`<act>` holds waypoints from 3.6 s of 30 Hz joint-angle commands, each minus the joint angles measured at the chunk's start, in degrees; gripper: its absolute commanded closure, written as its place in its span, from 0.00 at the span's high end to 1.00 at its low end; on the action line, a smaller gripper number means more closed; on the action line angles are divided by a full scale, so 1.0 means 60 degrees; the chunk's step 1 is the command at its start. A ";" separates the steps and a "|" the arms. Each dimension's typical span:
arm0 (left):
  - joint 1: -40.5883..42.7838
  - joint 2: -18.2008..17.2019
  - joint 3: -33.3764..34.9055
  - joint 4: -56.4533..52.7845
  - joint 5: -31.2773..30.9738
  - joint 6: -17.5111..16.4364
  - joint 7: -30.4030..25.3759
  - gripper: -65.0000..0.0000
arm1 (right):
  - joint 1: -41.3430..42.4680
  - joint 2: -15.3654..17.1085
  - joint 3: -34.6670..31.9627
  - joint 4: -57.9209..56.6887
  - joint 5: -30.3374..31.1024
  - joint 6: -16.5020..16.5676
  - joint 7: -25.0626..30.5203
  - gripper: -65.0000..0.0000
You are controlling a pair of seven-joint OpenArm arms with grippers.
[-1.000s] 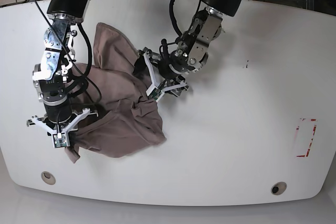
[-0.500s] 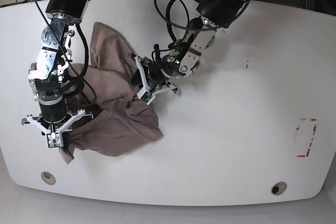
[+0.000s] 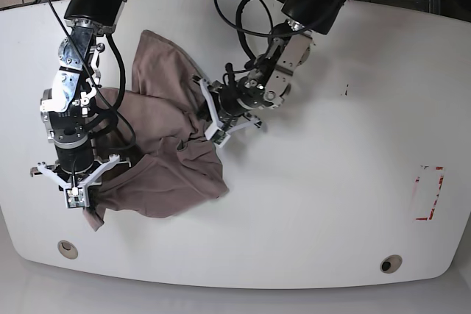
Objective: Layout the t-shirt on the table in an organized manner, then fold the t-shirt properly
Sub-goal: 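Lift the shirt with both grippers and pull them apart, then hold the stretched shirt with both grippers and lay it down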
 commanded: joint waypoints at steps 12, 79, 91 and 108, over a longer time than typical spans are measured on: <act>-0.0526 -0.1043 -0.2364 0.1748 0.0118 -0.0219 0.1929 0.00 | 0.0956 0.0128 0.0005 -0.0829 -0.0012 -0.0026 0.0269 0.00; -0.3310 -0.3798 -0.7082 0.6011 -0.1538 -0.1904 0.6427 0.00 | 0.3329 0.0552 0.0561 -0.1561 0.0090 -0.0012 -0.0200 0.00; -0.0423 -0.3827 -0.7111 0.6011 -0.1523 -0.3047 0.6413 0.00 | 0.0076 -0.0019 0.1631 -0.0624 0.1131 -0.0012 -0.0200 0.00; 0.2067 -0.4164 -0.7111 0.6216 -0.1465 -0.3530 0.6383 0.00 | -0.2414 -0.0546 0.1924 0.0036 0.1600 -0.0012 -0.0170 0.00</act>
